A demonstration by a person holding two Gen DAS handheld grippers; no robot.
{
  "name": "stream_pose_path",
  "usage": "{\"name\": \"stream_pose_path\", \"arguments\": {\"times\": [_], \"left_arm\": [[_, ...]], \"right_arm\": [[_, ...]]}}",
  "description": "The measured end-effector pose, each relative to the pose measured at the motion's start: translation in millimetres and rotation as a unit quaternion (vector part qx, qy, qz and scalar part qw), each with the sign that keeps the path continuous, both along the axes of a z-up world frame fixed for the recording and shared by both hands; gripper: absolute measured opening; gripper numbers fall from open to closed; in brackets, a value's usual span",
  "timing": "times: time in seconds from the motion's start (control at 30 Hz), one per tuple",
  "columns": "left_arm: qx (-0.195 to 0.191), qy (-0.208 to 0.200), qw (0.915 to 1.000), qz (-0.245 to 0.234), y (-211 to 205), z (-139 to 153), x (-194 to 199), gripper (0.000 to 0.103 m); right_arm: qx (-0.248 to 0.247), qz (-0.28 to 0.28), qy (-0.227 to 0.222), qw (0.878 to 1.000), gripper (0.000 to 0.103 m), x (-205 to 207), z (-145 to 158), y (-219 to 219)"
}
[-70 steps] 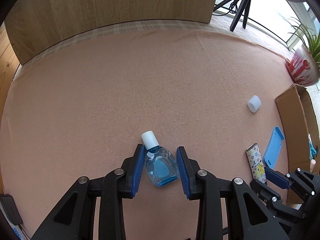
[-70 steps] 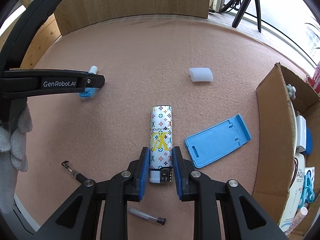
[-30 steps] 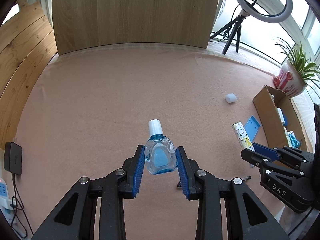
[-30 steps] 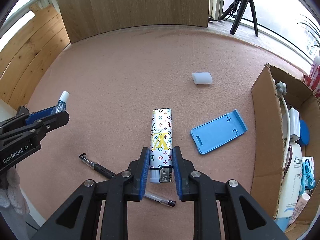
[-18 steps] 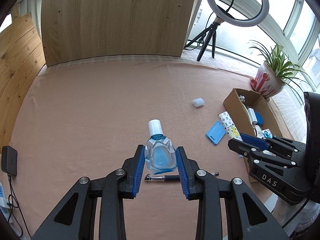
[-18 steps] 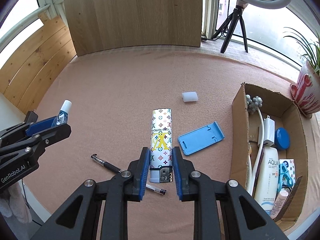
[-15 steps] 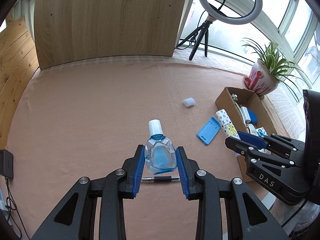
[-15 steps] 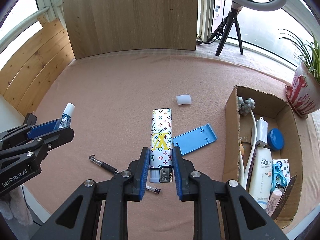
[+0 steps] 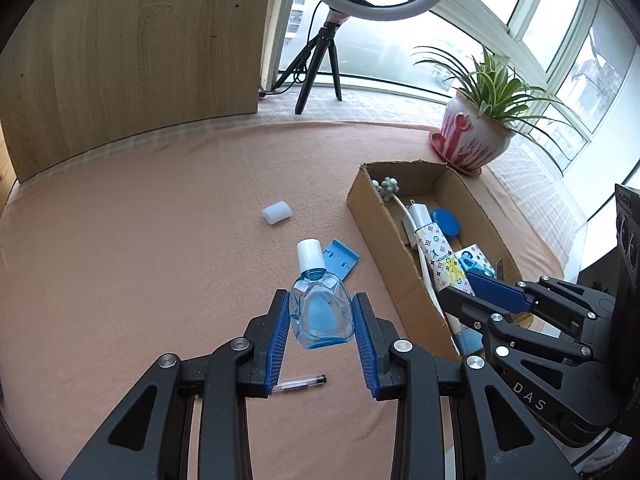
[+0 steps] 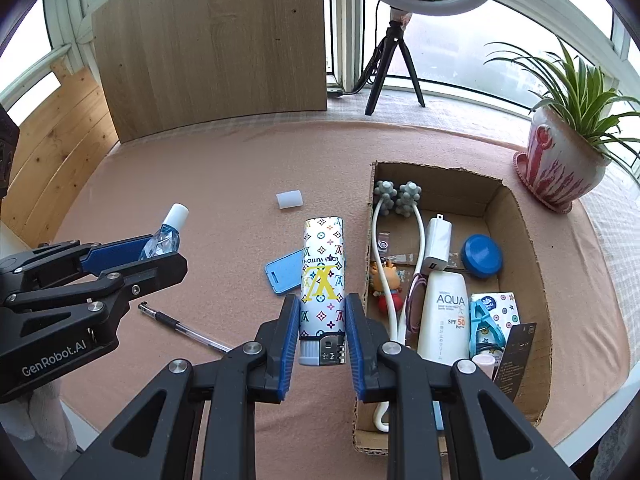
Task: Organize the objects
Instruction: 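Carry the lighter and eye-drop bottle over the cardboard box with both grippers, then open both grippers to drop the lighter and bottle into the box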
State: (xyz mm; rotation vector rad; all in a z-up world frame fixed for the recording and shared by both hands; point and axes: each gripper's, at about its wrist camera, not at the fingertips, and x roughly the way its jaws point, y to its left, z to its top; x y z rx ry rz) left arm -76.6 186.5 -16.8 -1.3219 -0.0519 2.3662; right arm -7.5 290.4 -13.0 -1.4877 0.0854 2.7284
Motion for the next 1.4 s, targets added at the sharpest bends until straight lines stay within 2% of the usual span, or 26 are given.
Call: {"name": "stream_pose_path", "arguments": {"times": [0.4, 0.67, 1.07, 1.13, 1.17, 1.2, 1.27, 1.3, 1.4], "left_arm": [[0.008, -0.006, 0.9991, -0.041, 79, -3, -25, 0.034], [0.001, -0.012, 0.9991, -0.04, 122, -14, -48, 0.034], [-0.019, -0.014, 0.9989, -0.041, 159, -25, -61, 0.034], [-0.016, -0.015, 0.9991, -0.037, 158, -24, -62, 0.042], [-0.014, -0.014, 0.9992, -0.035, 156, -24, -62, 0.049], [-0.013, -0.012, 0.9993, -0.032, 152, -23, -63, 0.05], [-0.013, -0.011, 0.9996, -0.024, 143, -21, -65, 0.05], [-0.012, -0.011, 0.9997, -0.018, 138, -21, -66, 0.05], [-0.008, -0.013, 0.9999, 0.003, 114, -21, -70, 0.05]], "right_arm": [[-0.007, -0.04, -0.002, 0.999, 0.021, 23, -6, 63], [-0.018, -0.063, -0.011, 0.998, 0.021, 38, -14, 105], [-0.046, -0.059, -0.008, 0.997, 0.021, 45, -18, 121], [-0.056, -0.056, -0.01, 0.997, 0.021, 44, -19, 121], [-0.064, -0.052, -0.01, 0.997, 0.022, 45, -20, 122], [-0.07, -0.048, -0.009, 0.996, 0.024, 45, -19, 121], [-0.07, -0.047, -0.004, 0.996, 0.044, 46, -17, 120], [-0.07, -0.049, 0.002, 0.996, 0.048, 47, -14, 119], [-0.077, -0.05, 0.01, 0.996, 0.049, 48, -10, 119]]}}
